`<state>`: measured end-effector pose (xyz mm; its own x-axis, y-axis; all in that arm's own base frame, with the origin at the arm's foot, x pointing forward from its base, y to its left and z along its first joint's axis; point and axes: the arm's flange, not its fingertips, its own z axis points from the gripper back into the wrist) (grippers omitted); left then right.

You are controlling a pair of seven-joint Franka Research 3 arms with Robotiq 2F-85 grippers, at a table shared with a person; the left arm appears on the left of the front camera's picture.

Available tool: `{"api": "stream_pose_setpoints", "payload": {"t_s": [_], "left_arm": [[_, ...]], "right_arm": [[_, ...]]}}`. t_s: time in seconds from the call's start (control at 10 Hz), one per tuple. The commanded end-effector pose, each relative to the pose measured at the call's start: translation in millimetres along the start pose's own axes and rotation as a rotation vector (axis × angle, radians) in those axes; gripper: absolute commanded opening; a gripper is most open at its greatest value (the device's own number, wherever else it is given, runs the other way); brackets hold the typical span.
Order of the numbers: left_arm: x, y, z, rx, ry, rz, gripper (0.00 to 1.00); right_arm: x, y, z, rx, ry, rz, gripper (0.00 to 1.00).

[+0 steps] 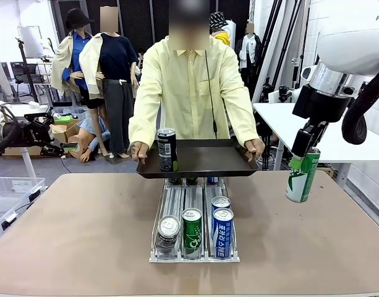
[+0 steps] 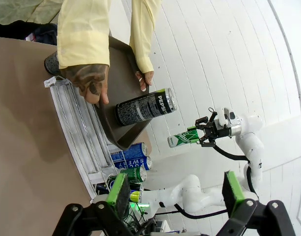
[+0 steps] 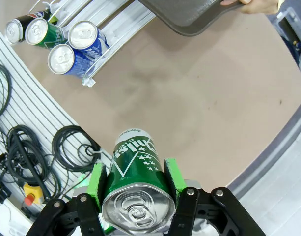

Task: Retrieve and hand over the desired beverage to the person.
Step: Place the picked can on the Handle tray extended by the person.

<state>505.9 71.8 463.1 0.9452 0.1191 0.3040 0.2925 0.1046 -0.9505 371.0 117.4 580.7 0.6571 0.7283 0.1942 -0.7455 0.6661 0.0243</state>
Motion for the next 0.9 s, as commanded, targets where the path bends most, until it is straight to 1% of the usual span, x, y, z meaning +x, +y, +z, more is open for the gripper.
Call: {"api": "stream_pose_setpoints", "payload": {"t_s": [0.0, 0.8], "left_arm": [[-1.3, -1.9, 0.2, 0.009, -0.004, -0.003, 1.00], [-1.3, -1.9, 0.2, 0.009, -0.004, -0.003, 1.00]], "right_arm": [[0.8, -0.3, 3.4, -0.004, 0.003, -0.005, 0.00], [0.8, -0.3, 3.4, -0.004, 0.003, -0.005, 0.00]]}}
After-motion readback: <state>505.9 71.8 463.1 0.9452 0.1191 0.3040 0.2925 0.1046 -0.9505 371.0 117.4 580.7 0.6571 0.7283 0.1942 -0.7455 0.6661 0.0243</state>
